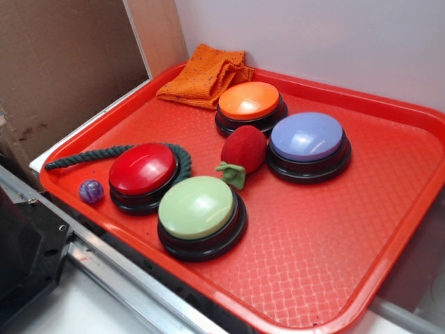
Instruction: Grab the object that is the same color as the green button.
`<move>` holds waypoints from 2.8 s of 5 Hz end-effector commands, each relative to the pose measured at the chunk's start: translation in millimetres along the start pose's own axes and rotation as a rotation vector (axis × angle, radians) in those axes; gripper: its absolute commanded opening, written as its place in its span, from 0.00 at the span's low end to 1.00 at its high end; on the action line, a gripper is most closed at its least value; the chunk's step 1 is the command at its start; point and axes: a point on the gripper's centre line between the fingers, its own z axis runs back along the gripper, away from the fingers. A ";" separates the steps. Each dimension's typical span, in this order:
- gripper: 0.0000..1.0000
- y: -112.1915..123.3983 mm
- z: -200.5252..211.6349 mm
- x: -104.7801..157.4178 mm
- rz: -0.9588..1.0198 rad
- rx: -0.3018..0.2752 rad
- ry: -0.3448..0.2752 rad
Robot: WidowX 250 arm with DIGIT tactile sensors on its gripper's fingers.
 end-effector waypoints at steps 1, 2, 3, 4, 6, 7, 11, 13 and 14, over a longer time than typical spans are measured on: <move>1.00 0.0 0.0 0.0 0.000 0.000 0.000; 1.00 6.5 -7.3 9.3 0.137 -0.047 0.032; 1.00 11.7 -14.2 19.4 0.298 -0.034 -0.007; 1.00 25.7 -42.7 39.7 0.554 -0.075 -0.015; 1.00 54.0 -96.6 57.0 1.059 -0.078 -0.036; 1.00 59.8 -118.7 55.3 1.277 -0.049 -0.062; 1.00 89.9 -204.7 53.7 1.573 0.080 -0.143; 1.00 88.7 -236.8 50.9 1.625 0.072 -0.102; 1.00 87.5 -244.7 50.5 1.639 0.079 -0.070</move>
